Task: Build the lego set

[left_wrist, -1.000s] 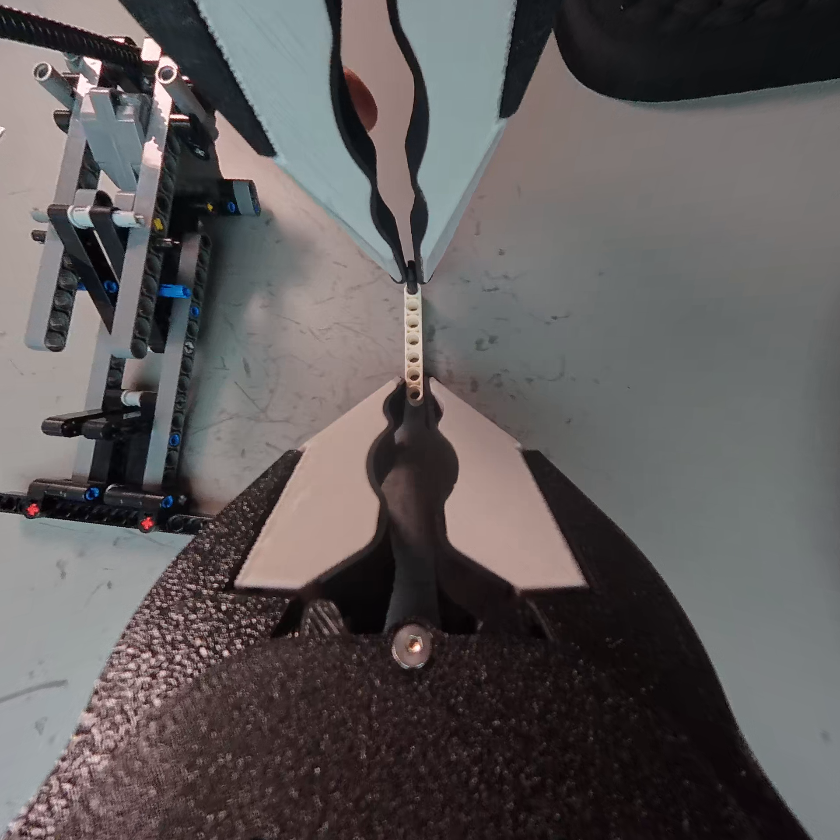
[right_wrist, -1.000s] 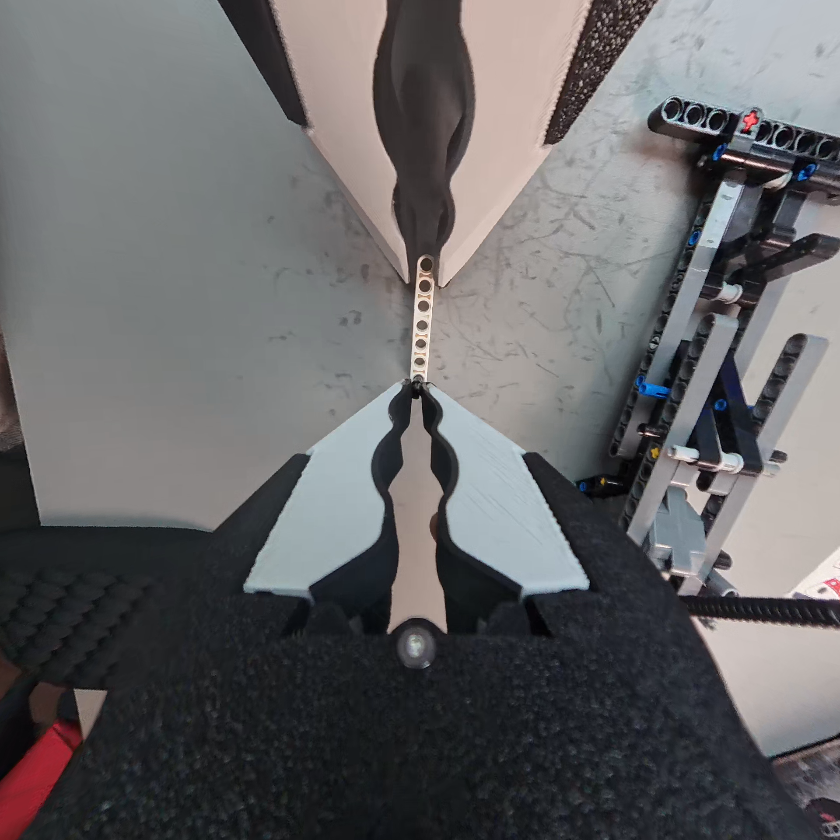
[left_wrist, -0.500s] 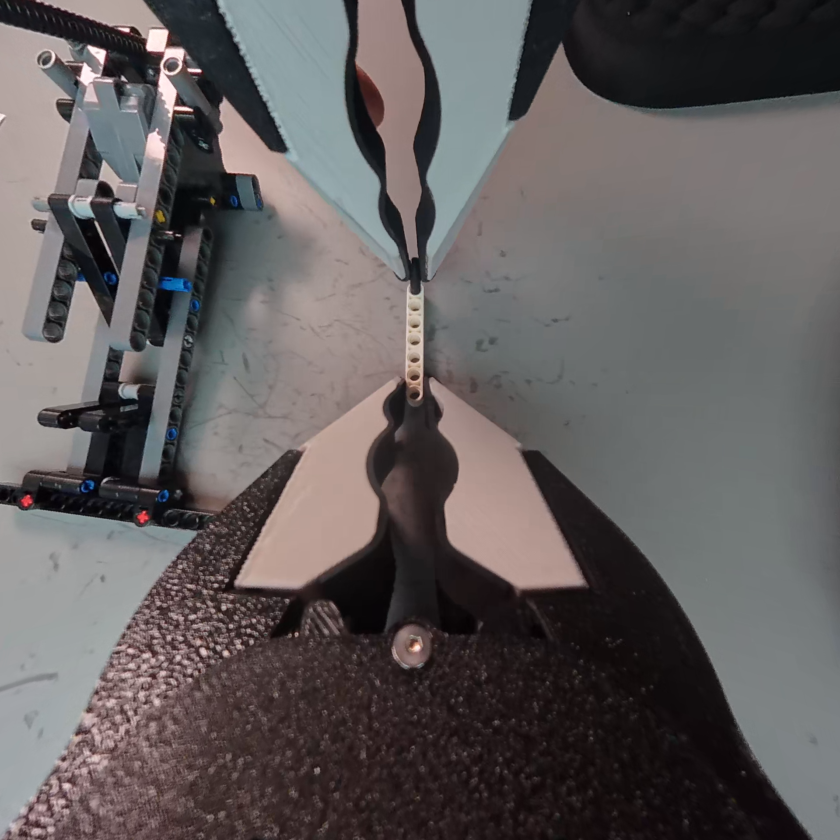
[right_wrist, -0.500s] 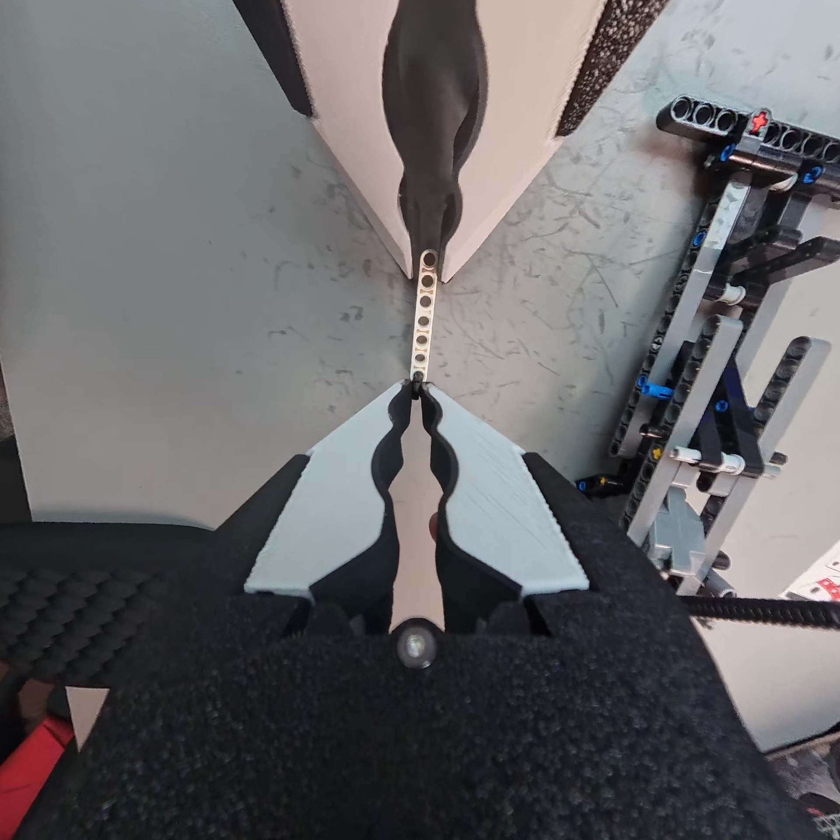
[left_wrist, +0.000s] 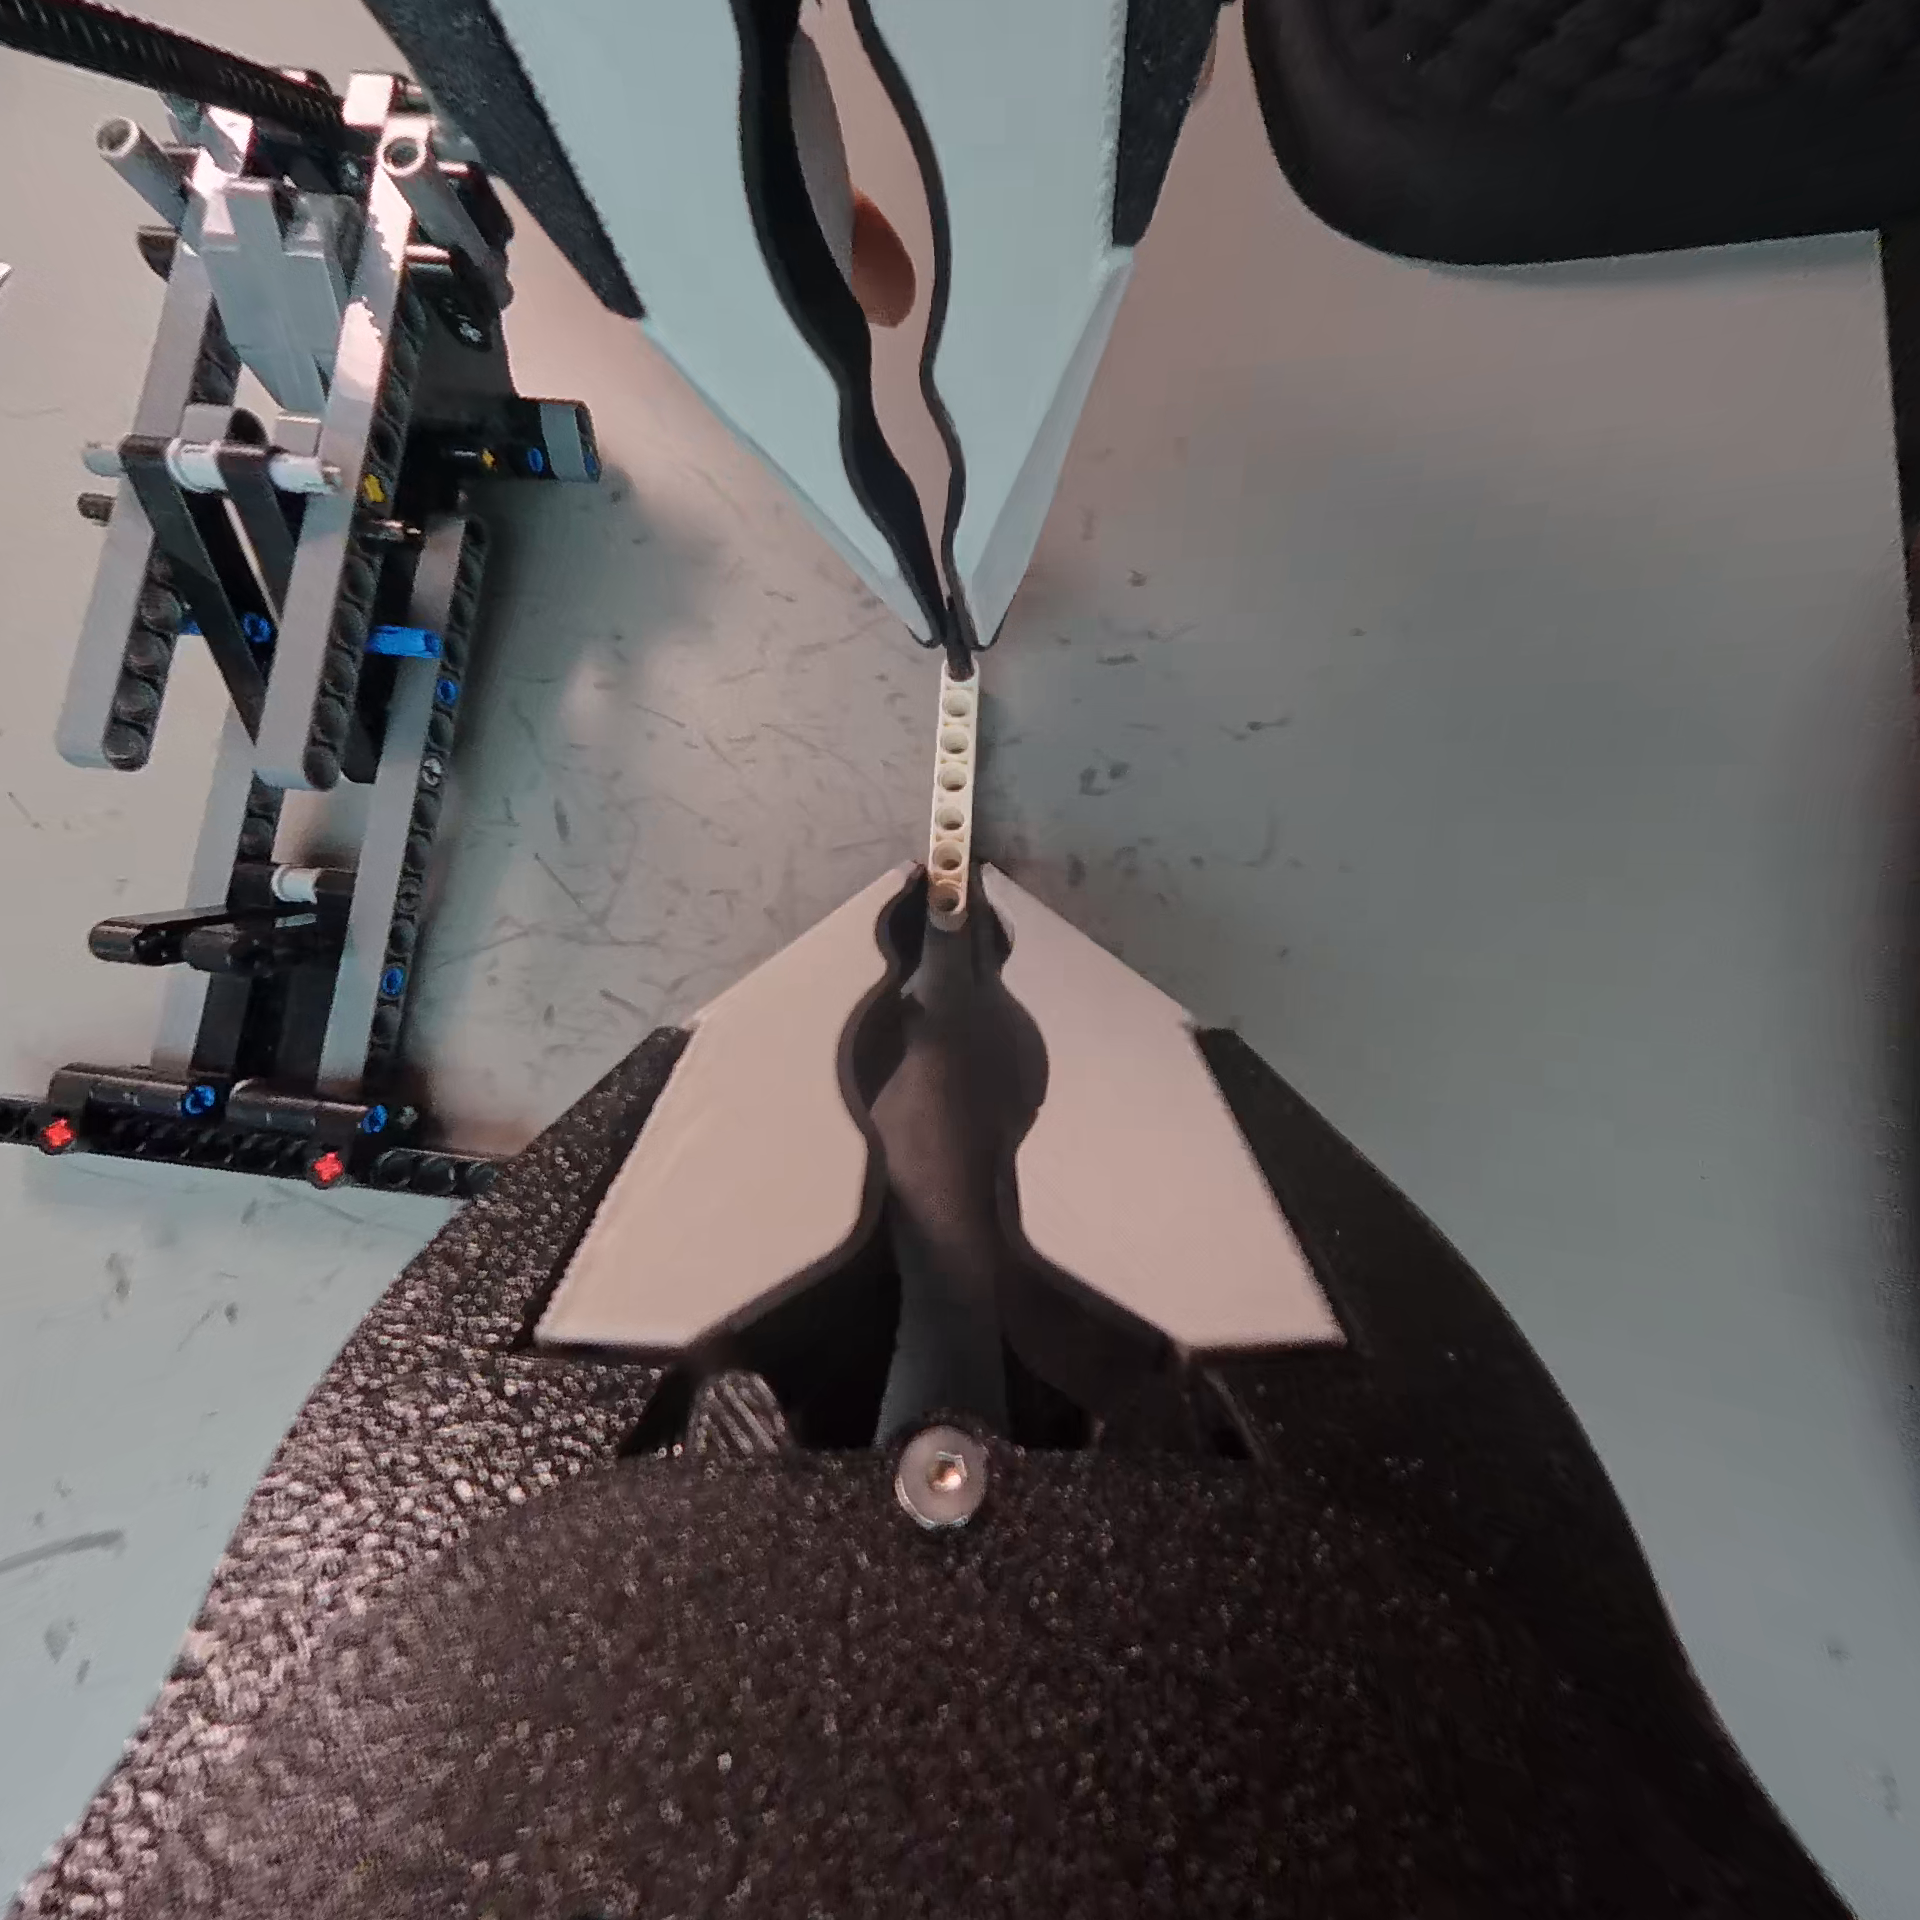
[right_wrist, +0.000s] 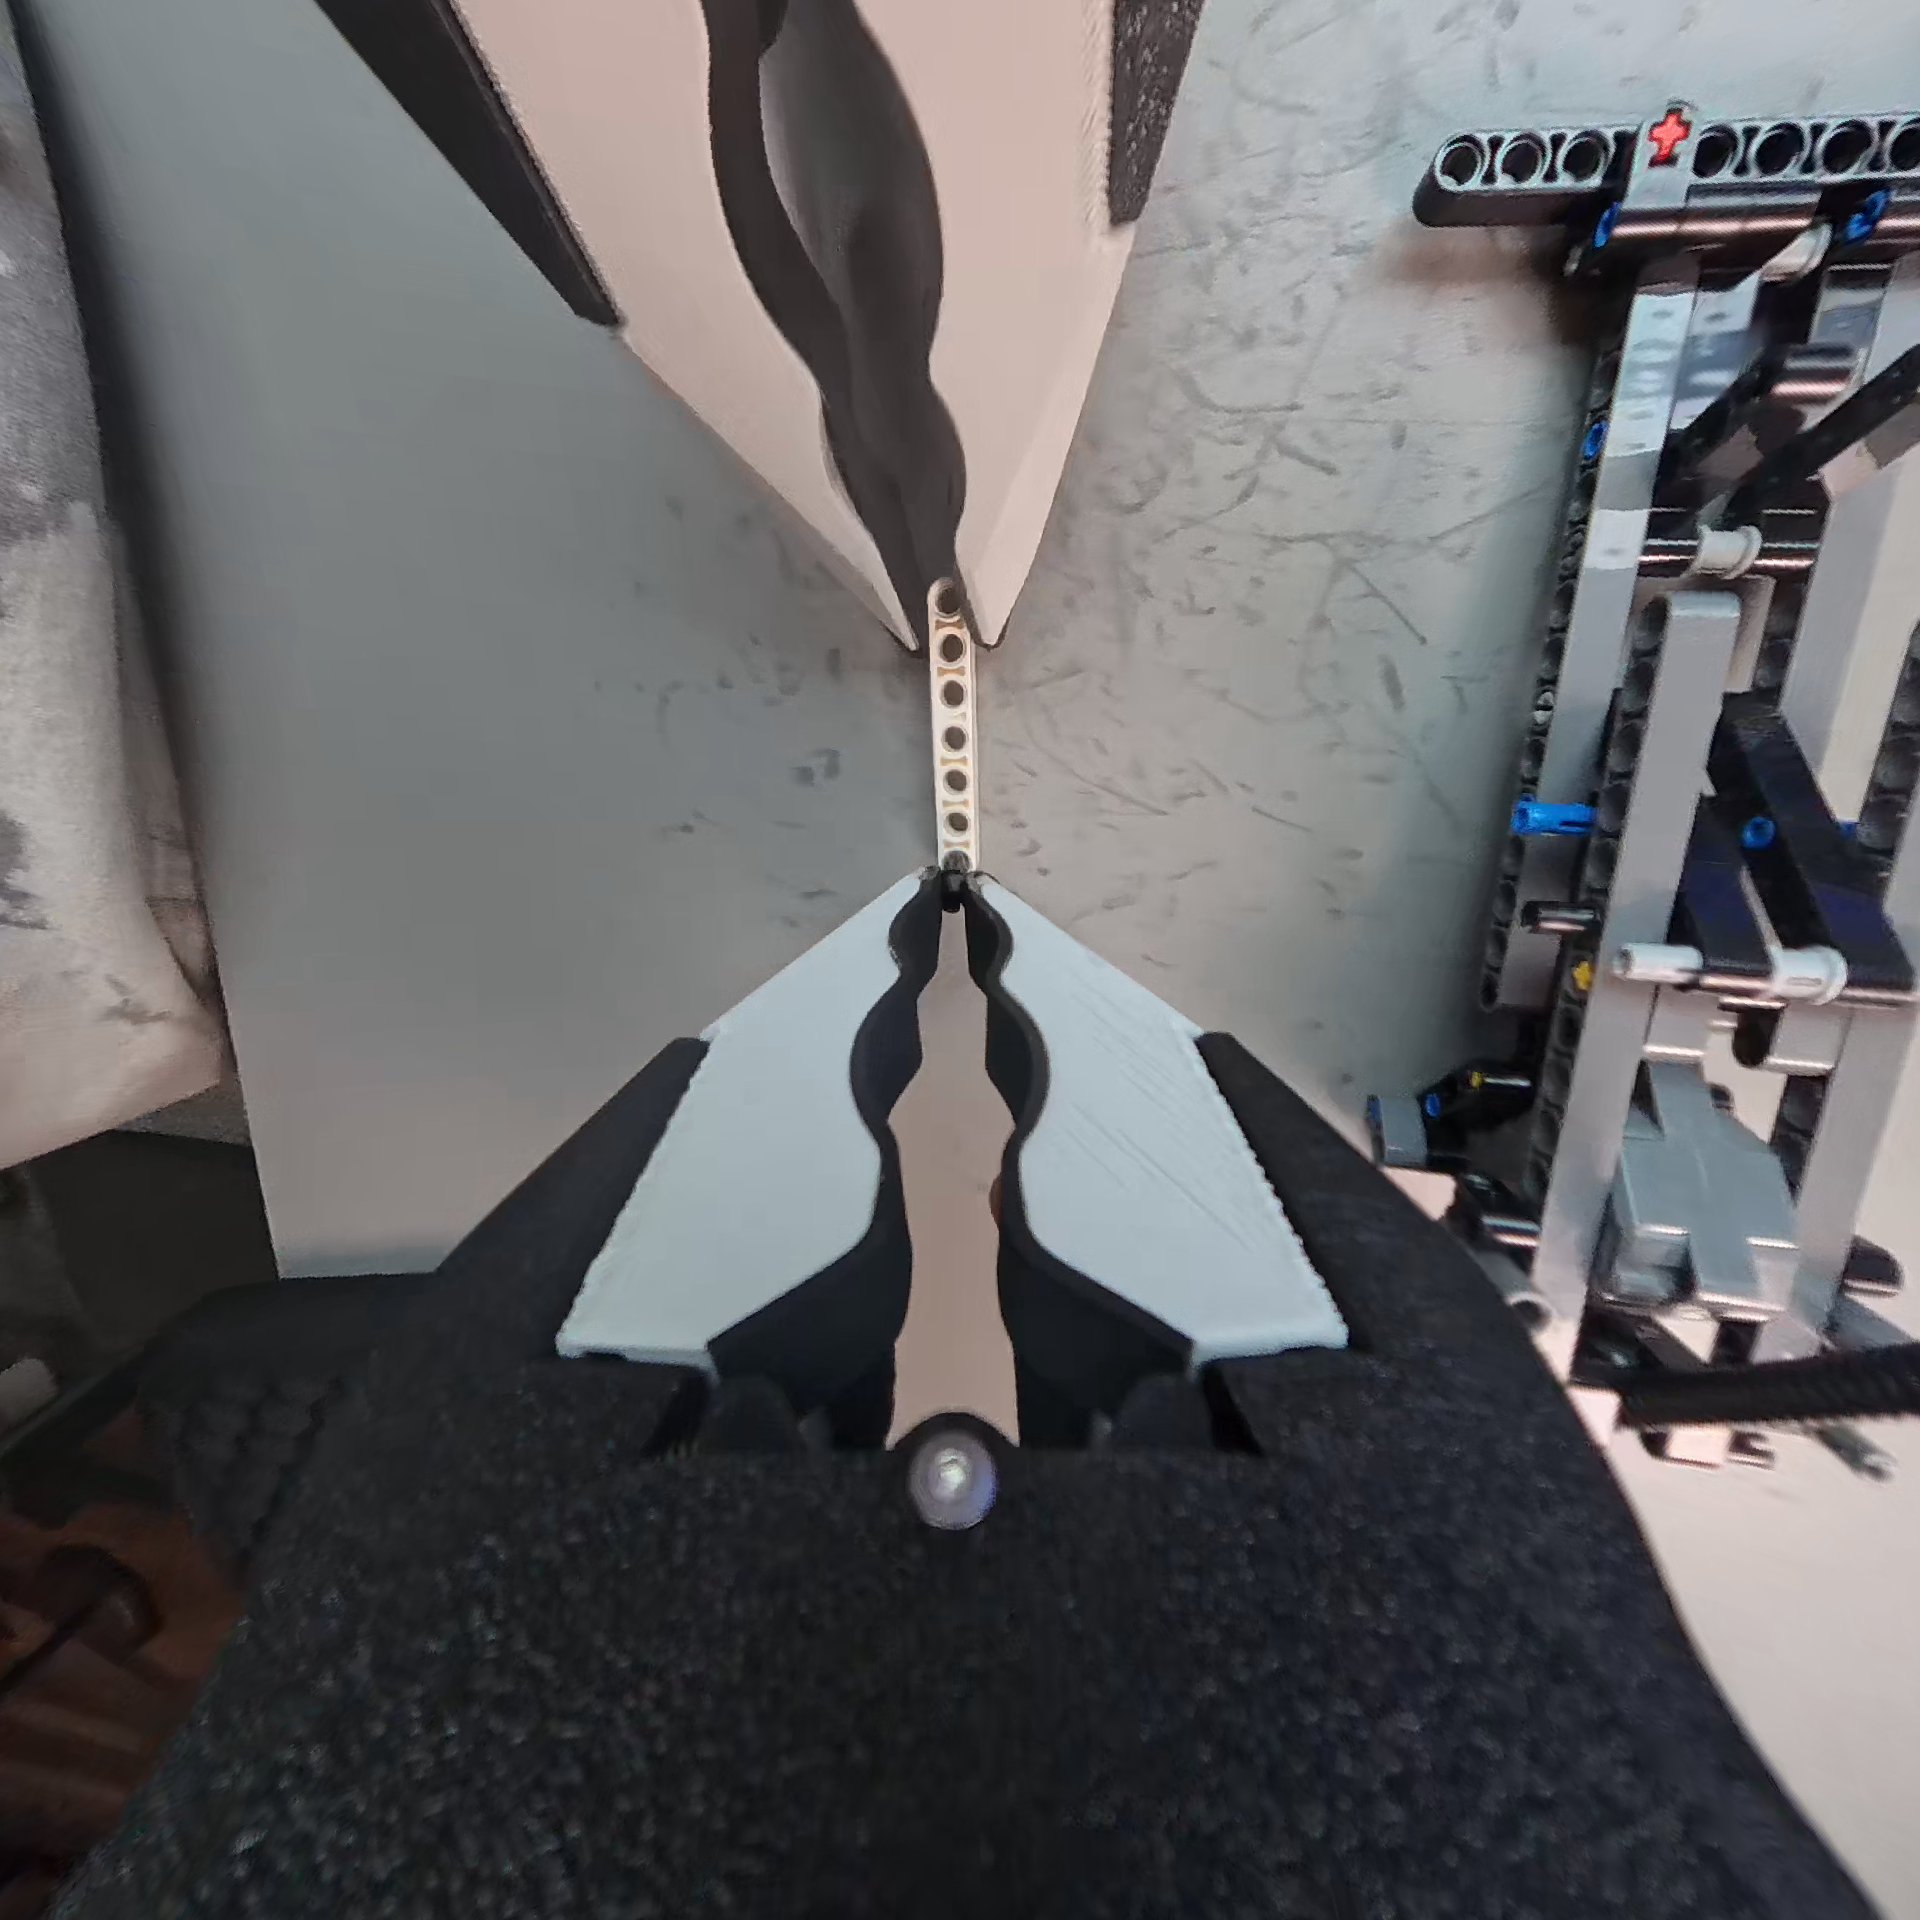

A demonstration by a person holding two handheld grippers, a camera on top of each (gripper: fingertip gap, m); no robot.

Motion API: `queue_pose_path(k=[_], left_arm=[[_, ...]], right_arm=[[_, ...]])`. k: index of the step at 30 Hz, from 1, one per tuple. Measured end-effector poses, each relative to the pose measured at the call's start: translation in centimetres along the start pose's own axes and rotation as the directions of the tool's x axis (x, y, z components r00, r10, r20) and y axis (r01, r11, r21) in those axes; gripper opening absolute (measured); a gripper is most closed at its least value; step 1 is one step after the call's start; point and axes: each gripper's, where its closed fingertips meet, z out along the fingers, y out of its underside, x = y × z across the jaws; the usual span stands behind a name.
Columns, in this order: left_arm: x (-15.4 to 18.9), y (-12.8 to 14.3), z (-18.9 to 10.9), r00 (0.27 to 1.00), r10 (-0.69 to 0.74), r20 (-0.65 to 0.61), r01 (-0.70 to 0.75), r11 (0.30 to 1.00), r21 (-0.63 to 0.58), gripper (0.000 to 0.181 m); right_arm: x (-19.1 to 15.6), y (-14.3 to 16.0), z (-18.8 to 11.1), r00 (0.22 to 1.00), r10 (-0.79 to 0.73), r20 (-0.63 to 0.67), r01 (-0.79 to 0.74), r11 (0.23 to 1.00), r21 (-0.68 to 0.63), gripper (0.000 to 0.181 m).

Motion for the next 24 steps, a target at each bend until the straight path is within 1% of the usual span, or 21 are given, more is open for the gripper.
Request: queue_pose_path(k=[3,6,8,10,13,17,21,24], left_arm=[[-0.1,-0.7,-0.8,1.0,-0.006,-0.013,0.007,0.998,0.062,0.016],[0.2,-1.7,-1.6,0.999,0.013,-0.033,-0.009,0.991,0.132,0.021],[0.8,-2.8,-2.1,0.998,0.046,-0.052,-0.035,0.981,0.193,0.022],[1.6,-3.8,-2.8,0.995,0.071,-0.074,-0.05,0.967,0.251,0.02],[2.1,-4.2,-3.1,0.992,0.084,-0.09,-0.056,0.959,0.278,0.009],[2.4,-4.2,-3.1,0.991,0.066,-0.116,-0.032,0.961,0.276,0.006],[2.9,-4.8,-3.9,0.981,0.047,-0.19,0.017,0.946,0.323,0.006],[3.2,-5.1,-4.4,0.972,0.048,-0.231,0.036,0.938,0.345,0.006]], right_arm=[[-0.3,-0.9,-0.8,1.0,0.012,-0.006,-0.011,0.994,0.11,0.004],[-1.2,-3.2,-2.5,1.0,-0.014,-0.025,0.02,0.961,0.277,0.004],[-1.8,-4.4,-3.3,0.999,-0.028,-0.038,0.04,0.94,0.34,0.004],[-2.4,-4.8,-3.4,0.997,-0.052,-0.063,0.071,0.933,0.352,0.004],[-3.0,-5.0,-3.2,0.996,-0.061,-0.072,0.083,0.927,0.366,0.004],[-3.2,-5.1,-3.3,0.993,-0.073,-0.095,0.104,0.918,0.384,0.004],[-3.8,-5.6,-4.1,0.986,-0.099,-0.131,0.148,0.877,0.458,0.004],[-4.2,-5.9,-4.5,0.974,-0.124,-0.191,0.204,0.852,0.483,0.004]])
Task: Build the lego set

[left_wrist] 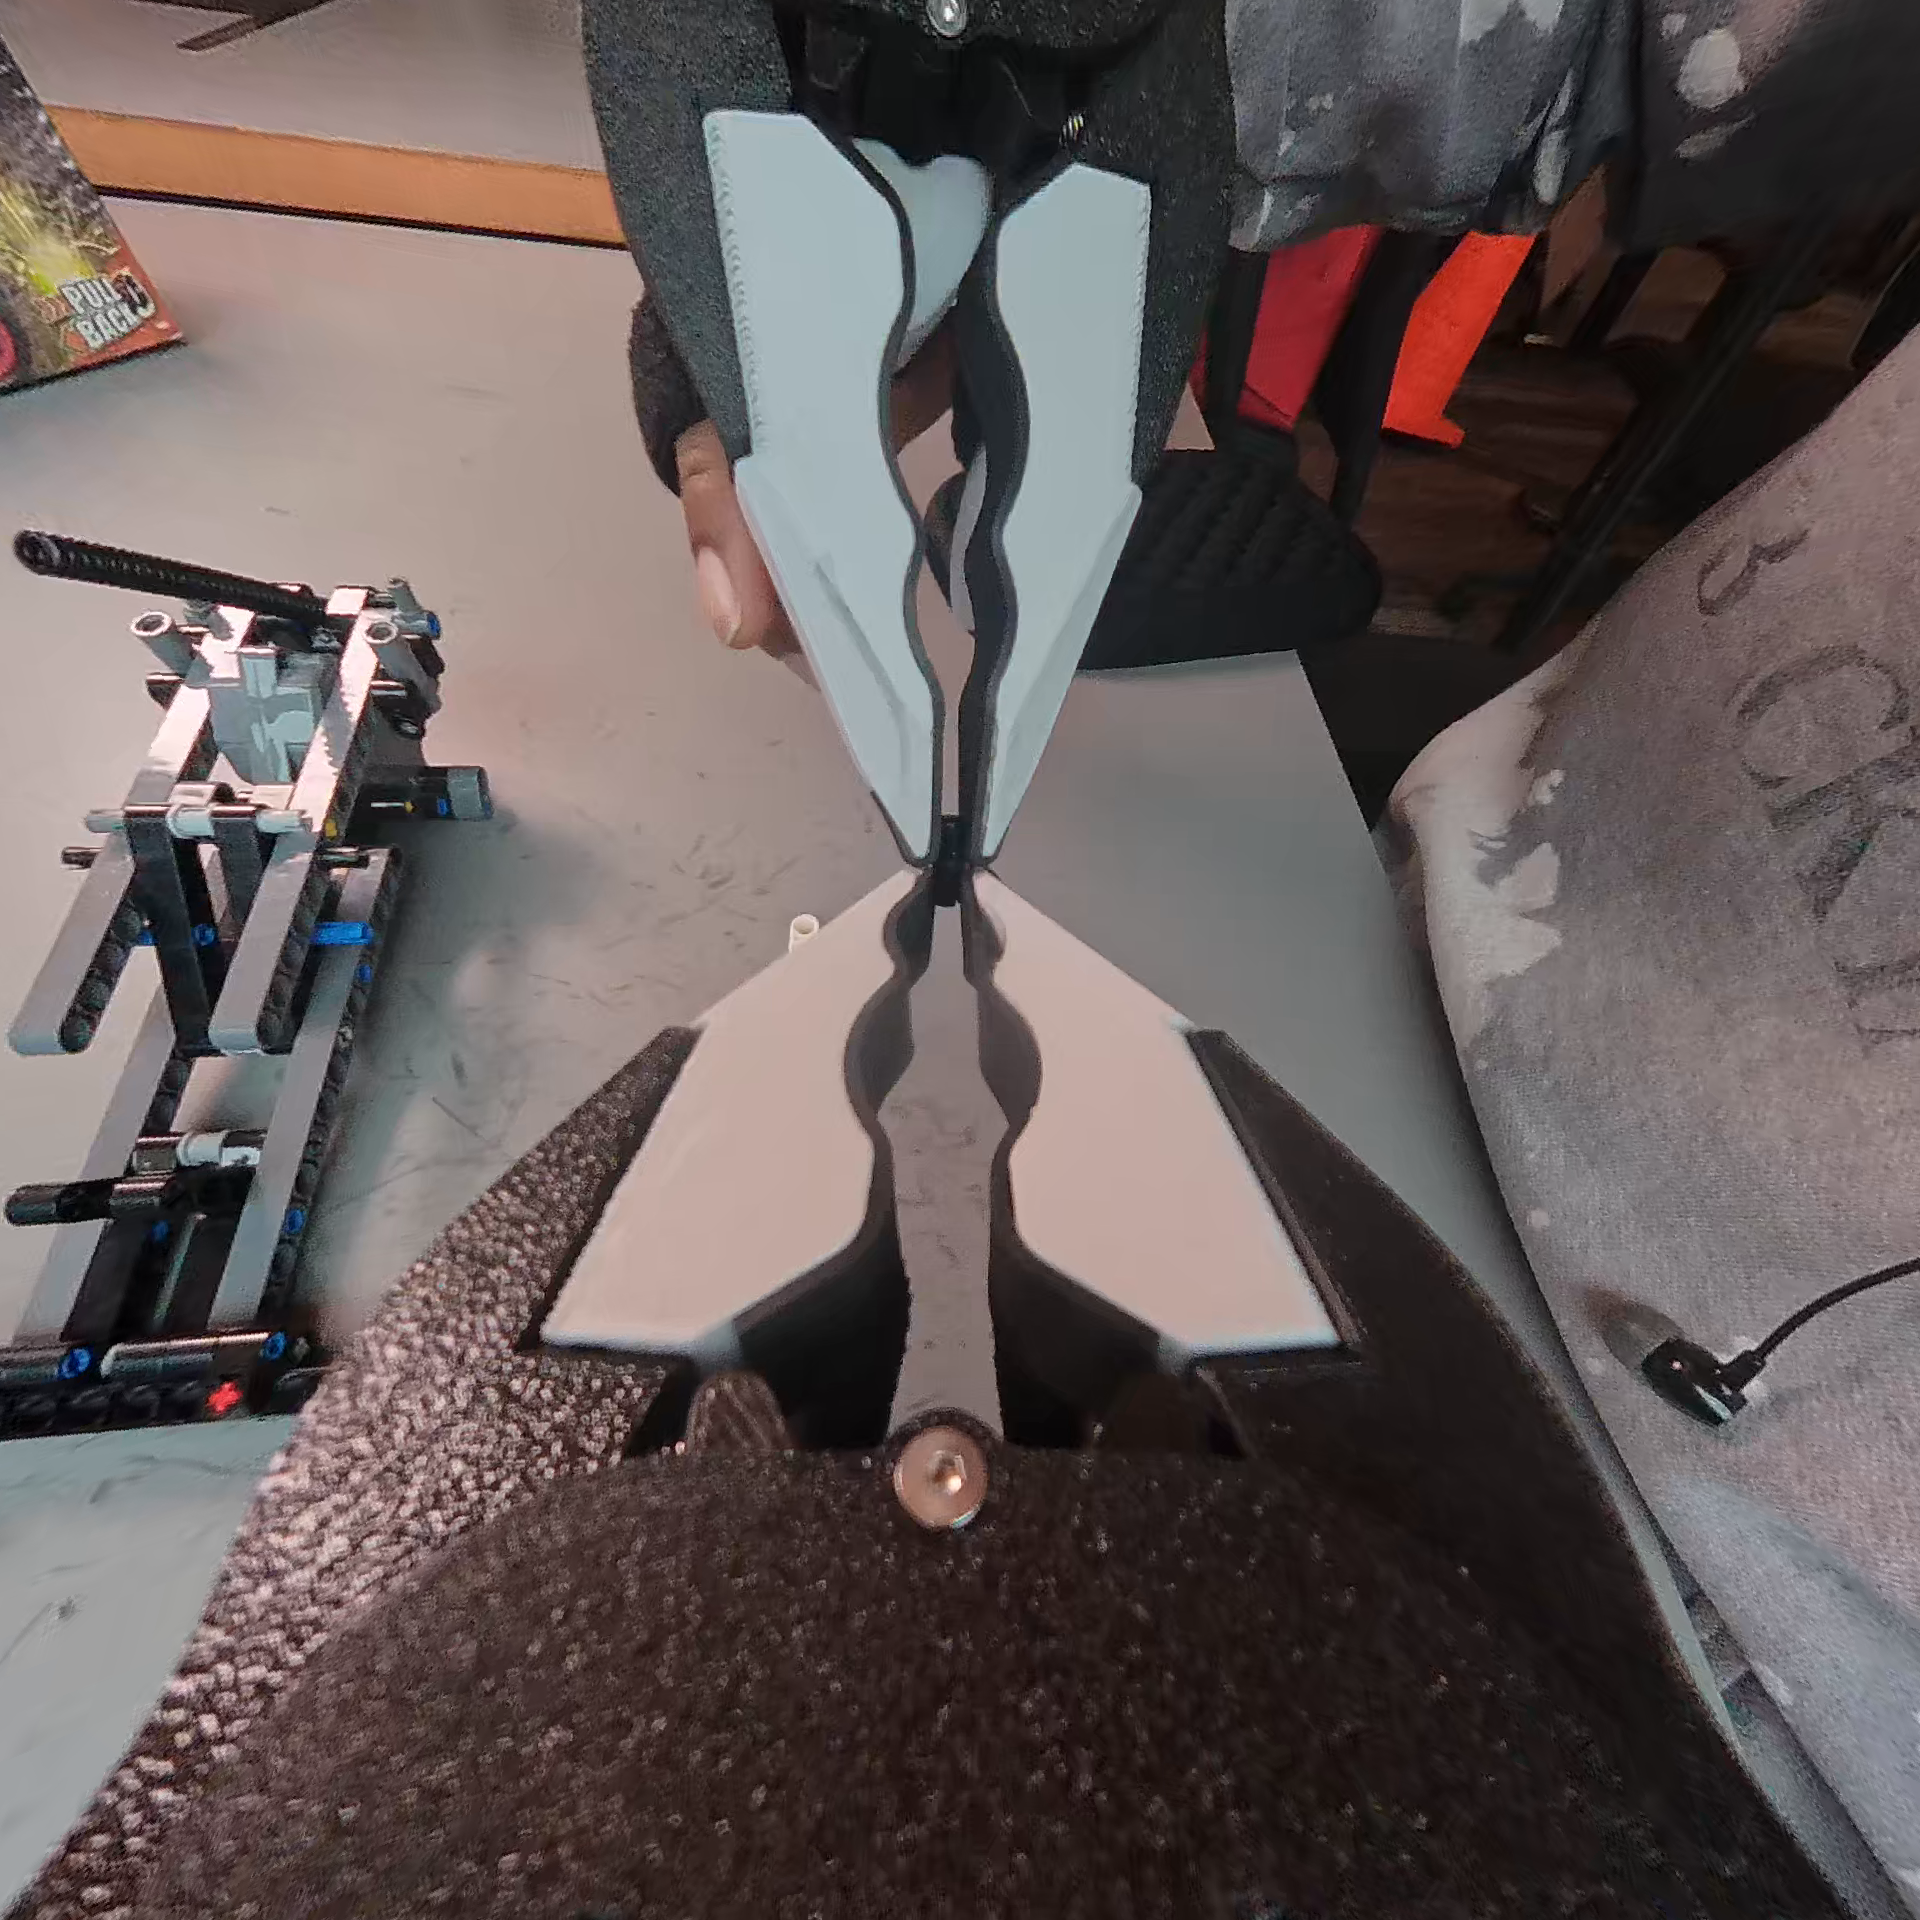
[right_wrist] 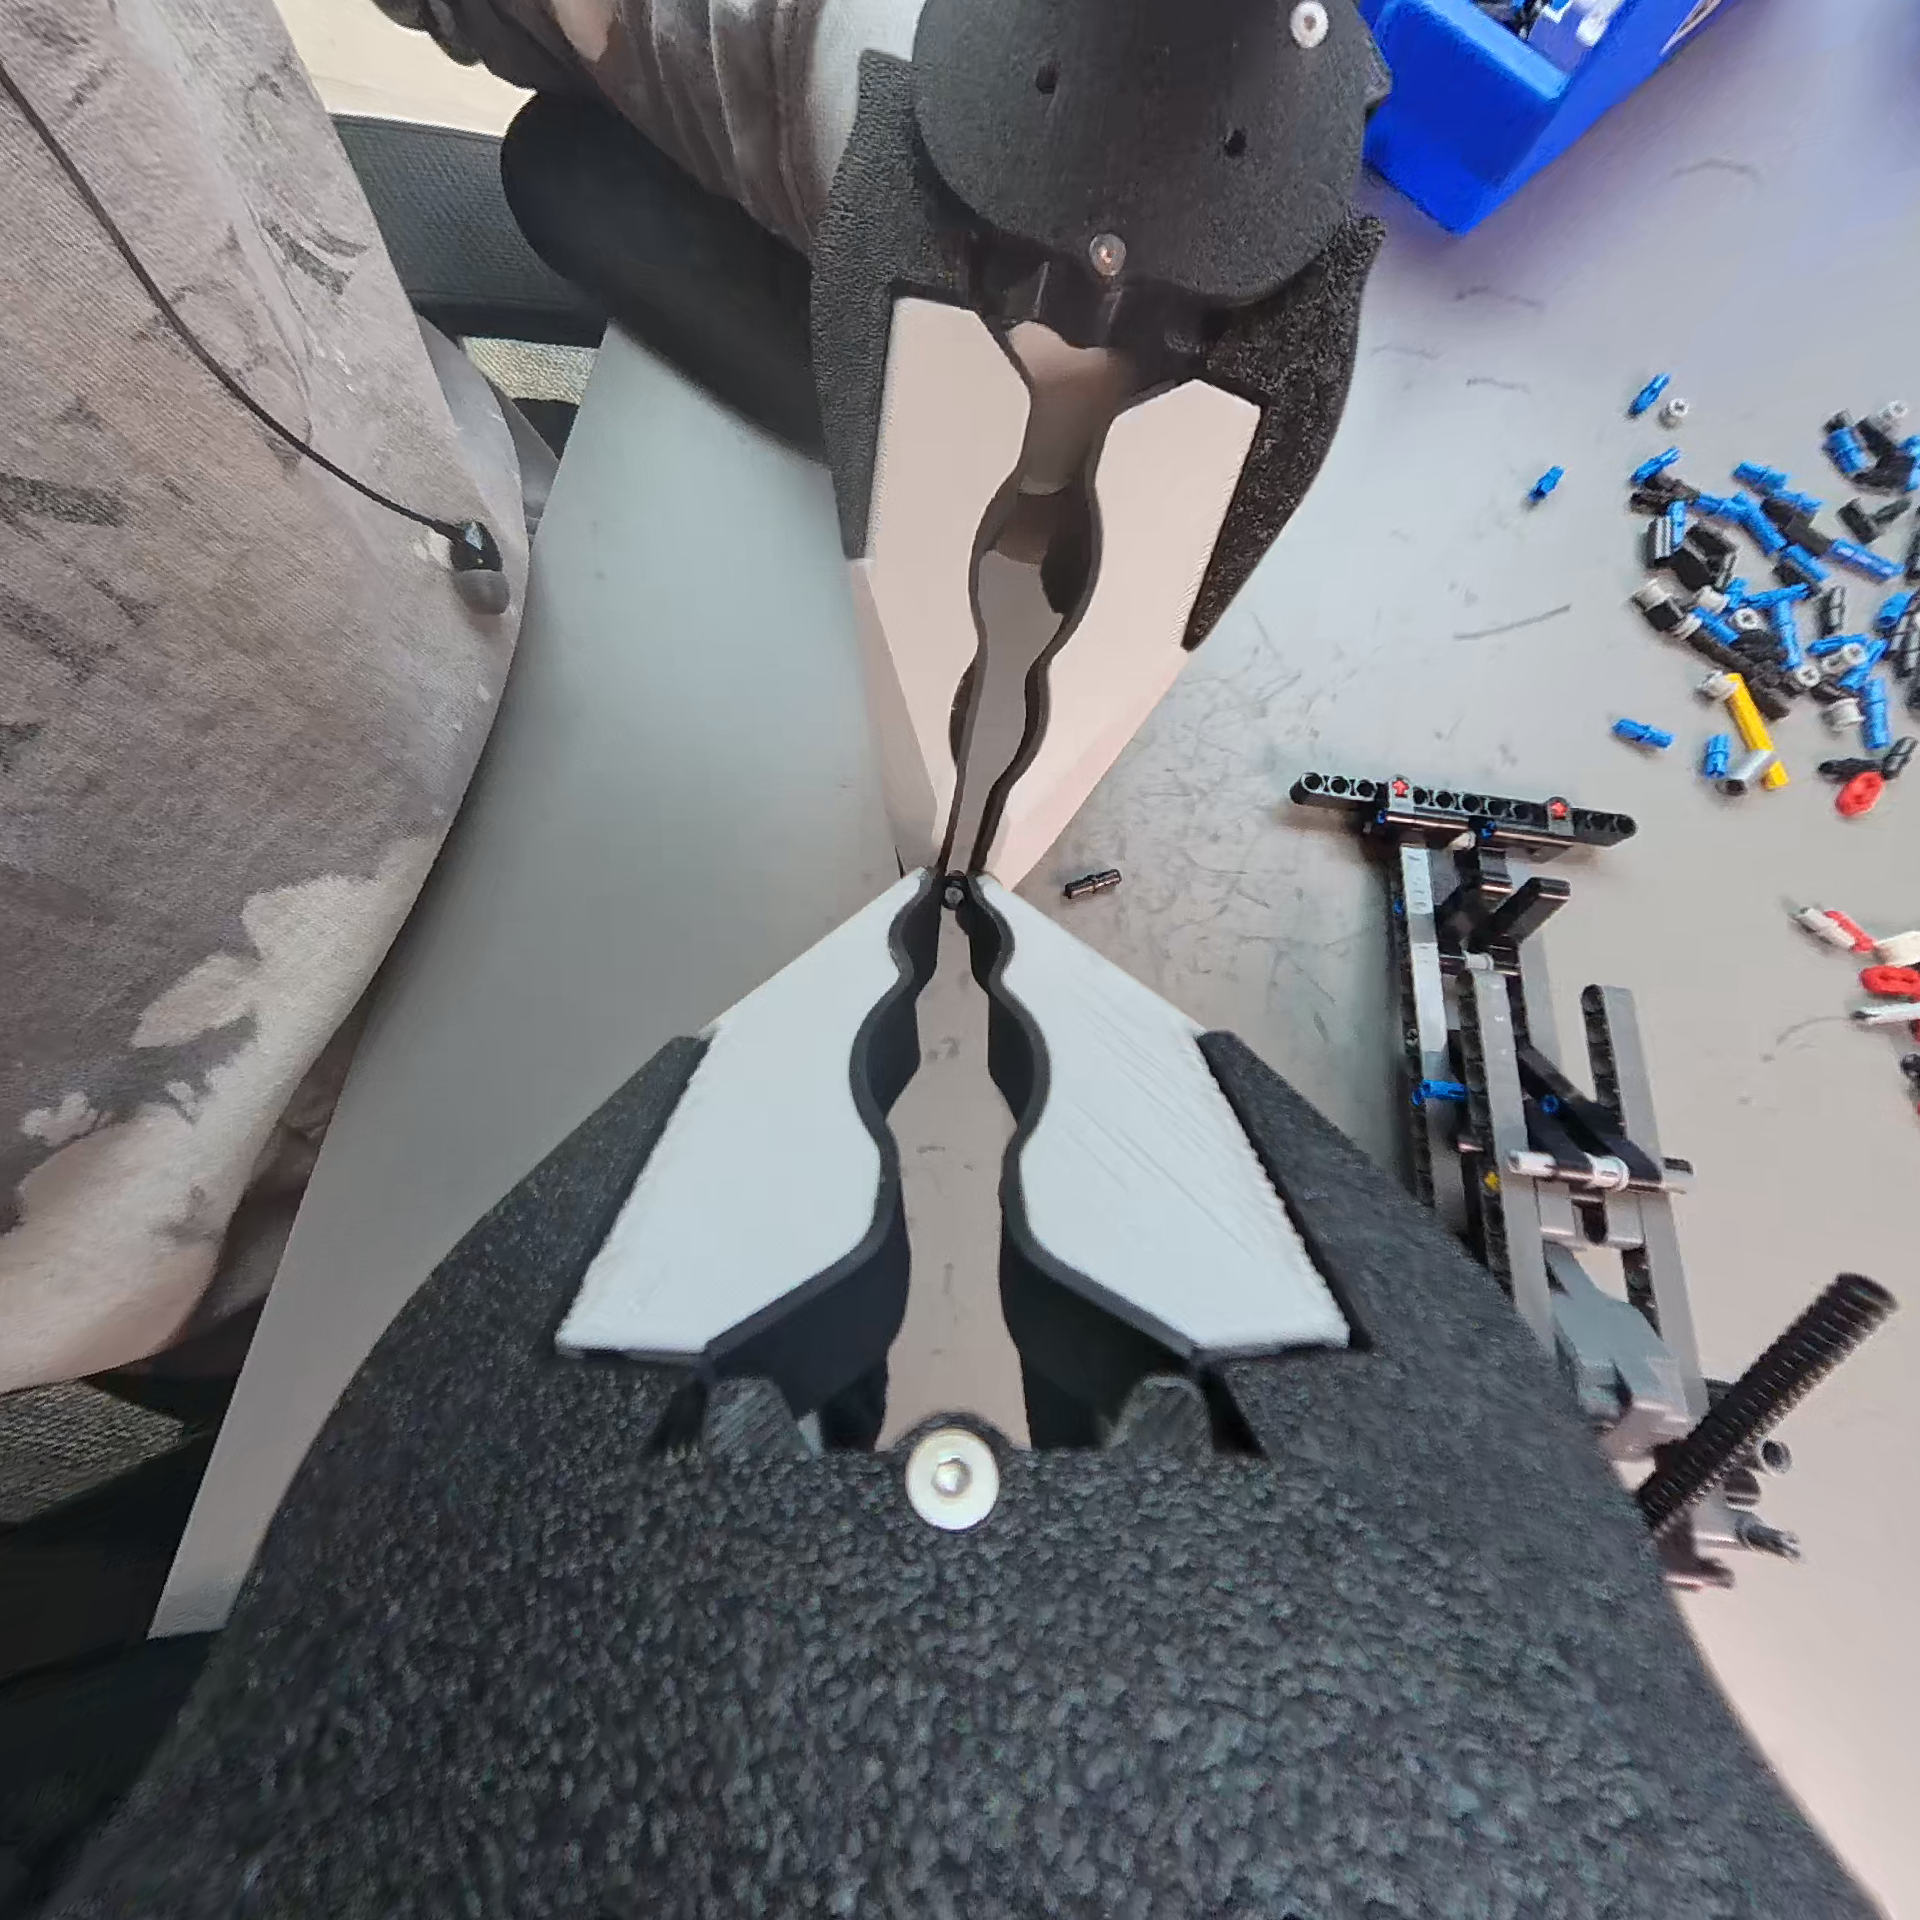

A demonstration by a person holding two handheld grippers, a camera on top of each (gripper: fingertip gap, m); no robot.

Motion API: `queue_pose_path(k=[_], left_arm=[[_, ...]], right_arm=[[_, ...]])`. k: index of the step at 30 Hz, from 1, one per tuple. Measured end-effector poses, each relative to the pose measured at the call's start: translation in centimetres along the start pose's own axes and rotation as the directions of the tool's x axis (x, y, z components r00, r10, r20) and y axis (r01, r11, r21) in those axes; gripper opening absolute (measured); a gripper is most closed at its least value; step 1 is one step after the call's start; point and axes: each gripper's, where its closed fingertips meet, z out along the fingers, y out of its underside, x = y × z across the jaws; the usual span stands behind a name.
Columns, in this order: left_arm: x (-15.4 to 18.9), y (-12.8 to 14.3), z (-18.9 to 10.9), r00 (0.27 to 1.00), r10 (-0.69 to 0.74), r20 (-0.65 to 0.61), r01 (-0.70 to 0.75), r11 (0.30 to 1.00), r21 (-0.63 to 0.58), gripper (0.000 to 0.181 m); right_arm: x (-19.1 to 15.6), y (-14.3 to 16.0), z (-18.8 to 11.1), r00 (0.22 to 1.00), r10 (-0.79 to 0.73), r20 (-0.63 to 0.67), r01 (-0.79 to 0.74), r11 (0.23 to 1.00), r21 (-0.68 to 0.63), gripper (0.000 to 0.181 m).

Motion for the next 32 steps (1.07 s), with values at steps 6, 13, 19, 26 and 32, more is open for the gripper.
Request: queue_pose_path(k=[6,13,19,26,32], left_arm=[[0.7,-0.3,0.2,0.999,0.022,-0.025,-0.022,1.0,0.009,0.007],[-3.1,3.9,0.2,0.988,0.029,0.154,0.005,0.976,-0.219,0.037],[-3.6,5.5,0.7,0.984,0.037,0.172,0.017,0.953,-0.304,0.03],[-3.7,6.3,1.6,0.984,0.048,0.172,0.017,0.934,-0.357,0.019],[-3.5,6.2,1.8,0.983,0.066,0.17,0.0,0.932,-0.362,0.01]], right_arm=[[-0.5,0.0,-0.3,0.997,-0.067,-0.034,0.065,0.997,-0.049,0.004],[1.7,4.5,0.0,0.999,0.014,-0.036,-0.023,0.961,-0.276,0.004],[2.0,6.6,1.2,0.999,0.047,-0.025,-0.053,0.936,-0.349,0.004],[2.0,7.6,1.4,0.998,0.056,-0.019,-0.059,0.922,-0.384,0.004],[2.4,7.7,1.4,0.998,0.049,-0.031,-0.058,0.914,-0.403,0.004]])
